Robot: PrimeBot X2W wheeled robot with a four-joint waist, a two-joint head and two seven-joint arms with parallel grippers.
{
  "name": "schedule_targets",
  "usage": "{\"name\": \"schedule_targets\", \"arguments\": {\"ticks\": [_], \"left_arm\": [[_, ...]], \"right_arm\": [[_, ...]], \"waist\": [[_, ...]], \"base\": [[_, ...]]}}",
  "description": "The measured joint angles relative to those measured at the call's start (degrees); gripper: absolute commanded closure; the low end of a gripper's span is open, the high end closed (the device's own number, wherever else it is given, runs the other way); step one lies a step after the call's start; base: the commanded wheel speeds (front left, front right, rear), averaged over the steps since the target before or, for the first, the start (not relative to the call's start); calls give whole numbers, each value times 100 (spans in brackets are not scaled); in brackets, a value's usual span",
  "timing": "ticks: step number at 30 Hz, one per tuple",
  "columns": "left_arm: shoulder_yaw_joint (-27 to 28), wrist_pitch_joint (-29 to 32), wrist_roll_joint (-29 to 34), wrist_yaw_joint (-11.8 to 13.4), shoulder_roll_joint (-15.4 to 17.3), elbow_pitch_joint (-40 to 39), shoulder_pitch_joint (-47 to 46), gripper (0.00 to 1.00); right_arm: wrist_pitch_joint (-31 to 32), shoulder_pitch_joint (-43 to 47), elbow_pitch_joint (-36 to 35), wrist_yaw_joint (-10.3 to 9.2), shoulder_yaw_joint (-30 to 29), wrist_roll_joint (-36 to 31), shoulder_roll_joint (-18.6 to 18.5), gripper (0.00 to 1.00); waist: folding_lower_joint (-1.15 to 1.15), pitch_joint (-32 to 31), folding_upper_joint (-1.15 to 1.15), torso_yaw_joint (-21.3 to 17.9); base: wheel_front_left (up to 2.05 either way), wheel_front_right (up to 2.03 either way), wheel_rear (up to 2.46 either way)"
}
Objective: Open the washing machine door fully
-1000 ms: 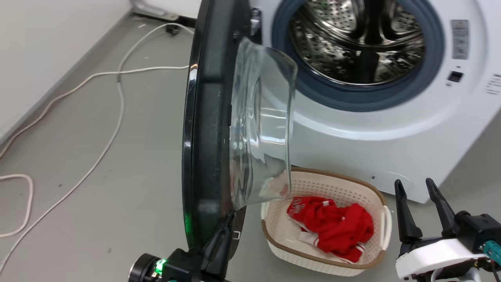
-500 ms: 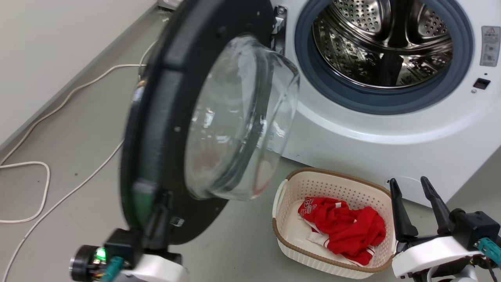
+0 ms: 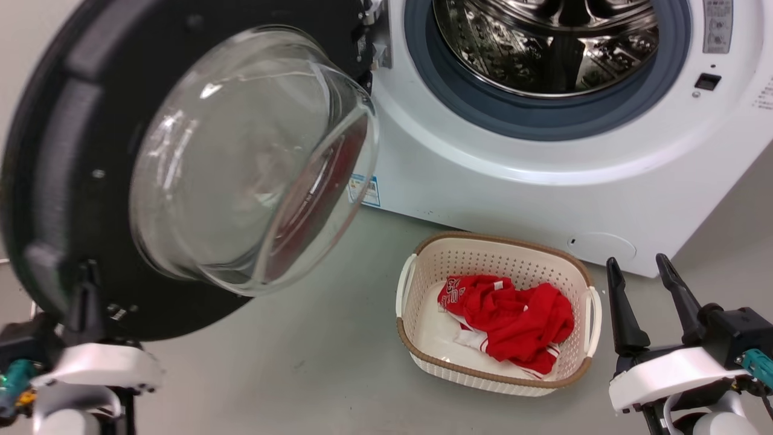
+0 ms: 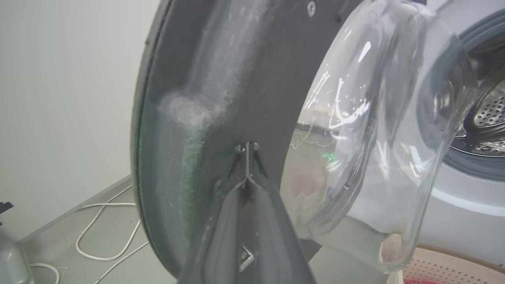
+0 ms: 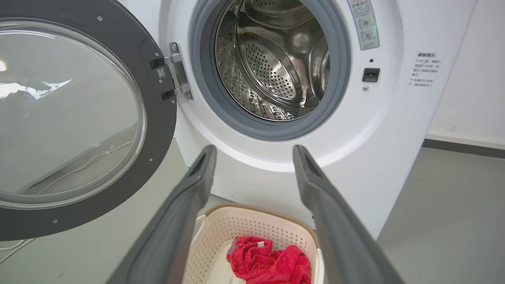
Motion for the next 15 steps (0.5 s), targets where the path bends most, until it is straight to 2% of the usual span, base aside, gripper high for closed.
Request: {"name": "schedule_targets", "arguments": {"ticks": [6,15], "left_arm": [[431,-140,-171,-164,159,657,-438,100],[907,-152,-49,-444,409,1298,-975,100]], "right_arm": [[87,-124,-96,0,-5,-125,0,0],[210,-182,-147,0,-64,-252,1,0]], "waist": [[0,212,0,-119],[0,328,0,-243]], "base": [[0,0,0],[0,0,0]]}}
